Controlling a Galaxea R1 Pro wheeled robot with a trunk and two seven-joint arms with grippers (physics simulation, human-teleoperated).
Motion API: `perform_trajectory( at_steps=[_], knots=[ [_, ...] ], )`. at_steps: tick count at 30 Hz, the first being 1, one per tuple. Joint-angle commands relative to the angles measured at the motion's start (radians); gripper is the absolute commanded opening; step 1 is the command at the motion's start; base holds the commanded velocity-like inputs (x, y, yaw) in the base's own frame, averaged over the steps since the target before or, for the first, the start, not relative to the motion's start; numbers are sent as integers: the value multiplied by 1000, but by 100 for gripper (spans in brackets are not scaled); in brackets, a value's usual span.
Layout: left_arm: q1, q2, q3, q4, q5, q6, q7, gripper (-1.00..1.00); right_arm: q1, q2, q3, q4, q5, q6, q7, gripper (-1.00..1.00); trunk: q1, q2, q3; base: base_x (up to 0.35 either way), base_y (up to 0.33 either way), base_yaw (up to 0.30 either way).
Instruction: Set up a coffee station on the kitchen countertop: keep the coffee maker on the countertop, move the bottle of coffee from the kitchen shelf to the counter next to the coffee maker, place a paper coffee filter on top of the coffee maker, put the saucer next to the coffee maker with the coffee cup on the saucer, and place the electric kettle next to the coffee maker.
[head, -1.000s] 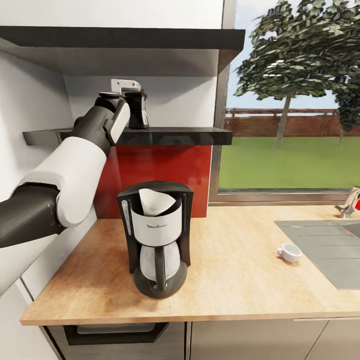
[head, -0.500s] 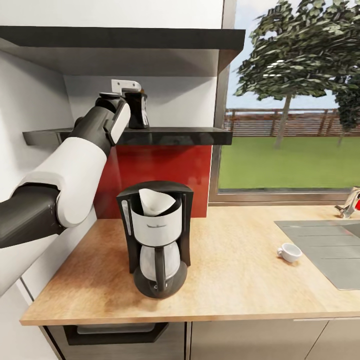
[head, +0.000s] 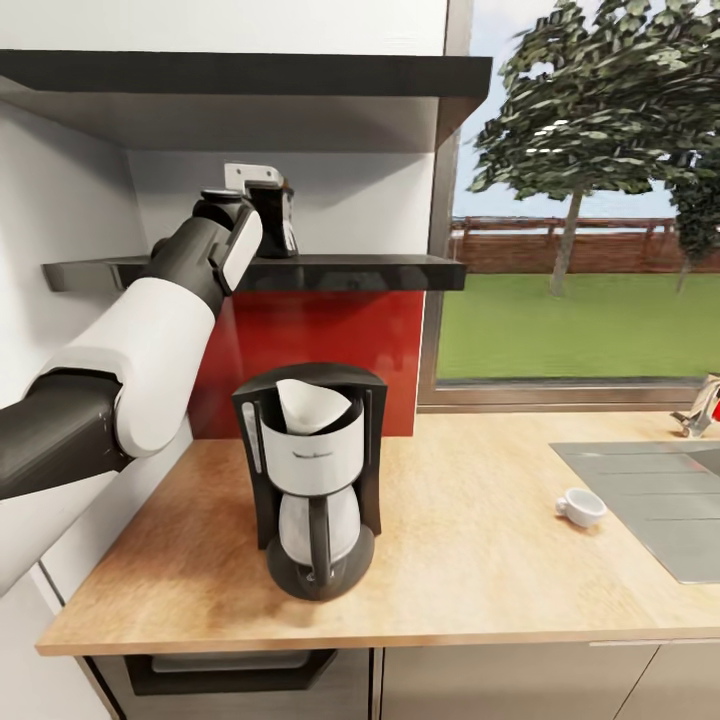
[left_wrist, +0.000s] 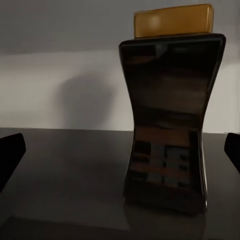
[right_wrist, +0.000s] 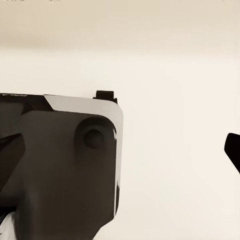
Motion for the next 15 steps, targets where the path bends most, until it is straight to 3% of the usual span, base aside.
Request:
perform_trajectory(
  at_steps=[1,6,15],
  knots=[
    [0,0,-3,-1,-5,6,2,100,0,-1,8,-2,-10,6,2,100,1,0,0,150,0,0],
    [2,0,-1,-1,-5,5,2,100,0,-1,9,-2,-10,6,2,100,1,0,0,149,0,0],
    [7,0,-1,3,-4,3,2,100,0,-1,8,-3,-11,6,2,100,1,0,0,11,0,-7]
  ],
)
